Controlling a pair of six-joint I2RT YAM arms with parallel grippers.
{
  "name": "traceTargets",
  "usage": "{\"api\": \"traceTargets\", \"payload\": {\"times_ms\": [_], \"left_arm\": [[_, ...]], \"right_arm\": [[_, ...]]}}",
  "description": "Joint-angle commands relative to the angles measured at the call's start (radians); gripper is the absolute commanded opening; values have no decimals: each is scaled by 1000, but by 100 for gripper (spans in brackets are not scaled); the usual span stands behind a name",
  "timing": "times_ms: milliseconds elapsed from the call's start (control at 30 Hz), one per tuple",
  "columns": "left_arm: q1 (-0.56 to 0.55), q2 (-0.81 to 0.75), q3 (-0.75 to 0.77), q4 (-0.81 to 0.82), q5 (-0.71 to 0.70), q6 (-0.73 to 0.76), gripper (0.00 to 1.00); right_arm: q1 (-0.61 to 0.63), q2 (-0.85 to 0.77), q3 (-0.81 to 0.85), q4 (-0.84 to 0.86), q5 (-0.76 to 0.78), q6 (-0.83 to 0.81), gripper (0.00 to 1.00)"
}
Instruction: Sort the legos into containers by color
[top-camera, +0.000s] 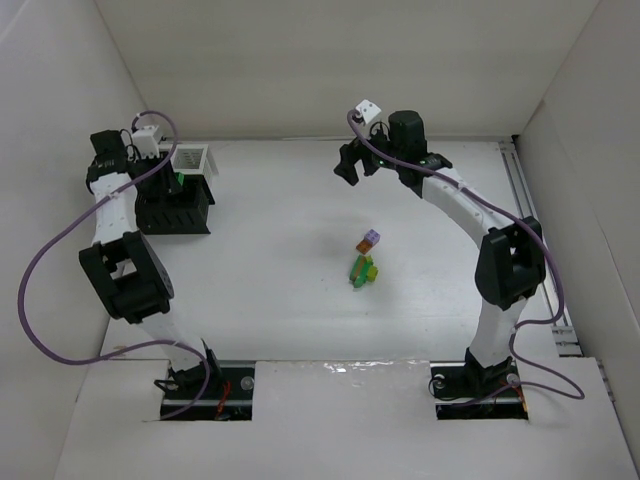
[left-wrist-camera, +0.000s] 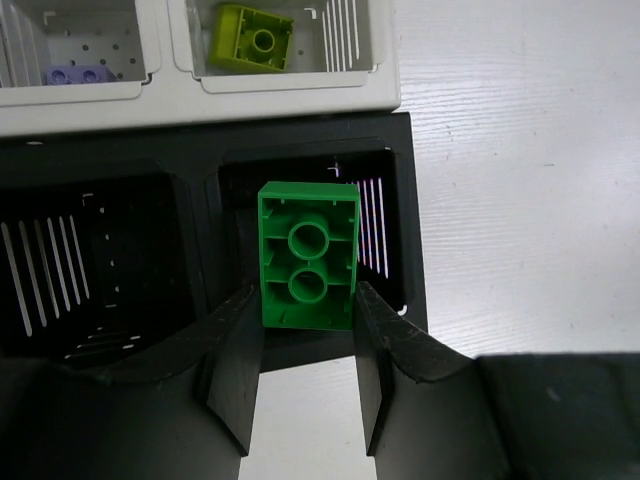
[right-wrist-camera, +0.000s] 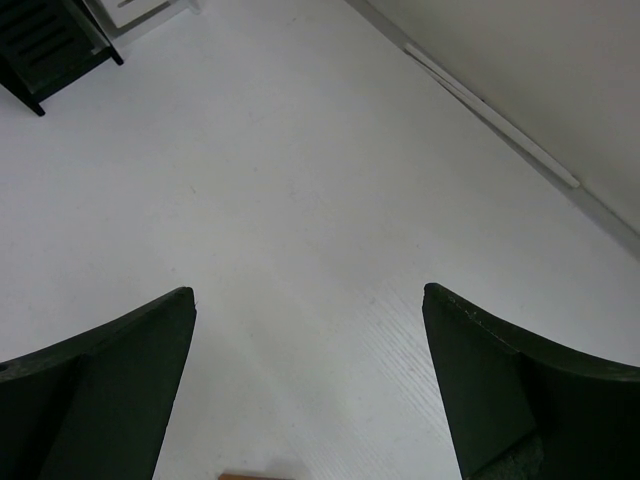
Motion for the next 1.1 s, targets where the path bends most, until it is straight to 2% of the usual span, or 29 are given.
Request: {"api": "traceTargets", "payload": {"times_ms": [0,167,367,467,533,600,667,700,767,800,900,967,1033,1067], "left_arm": [[-18,8,65,-21,4,-4,25],[-18,-3,65,-21,50,24,38],[-18,-75,-10,26,39,24,56],[-9,-113,-30,52,55,24,58],[17,-162,-85,121,146,-2,58],[27,-263,-126,255,229,-36,58],[7,-313,-151,305,275,-36,60],[-30,-339,-151,305,286,-36,61],[-64,-339,-131,279,331,-4,64],[-76,-339,-120,266,345,-4,64],[-107,-339,-107,256,365,-14,64],[-119,-330,-107,256,365,-14,64],[-119,-330,-117,270,365,-36,64],[-119,-330,-129,279,365,-45,64]], "right_arm": [[-6,-42,-3,10,19,-15,100],[-16,-42,-13,10,29,-15,100],[-25,-42,-51,10,29,-62,100],[-25,-42,-60,1,27,-107,100],[-54,-42,-71,-38,-23,-147,97],[-77,-51,-71,-115,-71,-272,89],[-115,-51,-71,-189,-145,-453,82],[-128,-51,-60,-226,-163,-511,74],[-151,-41,-8,-396,-198,-665,67],[-151,-18,15,-470,-198,-842,62],[-170,34,117,-785,-189,-1106,61],[-171,61,171,-907,-189,-1206,66],[-171,82,210,-1024,-189,-1388,80],[-161,82,198,-1073,-177,-1443,82]]}}
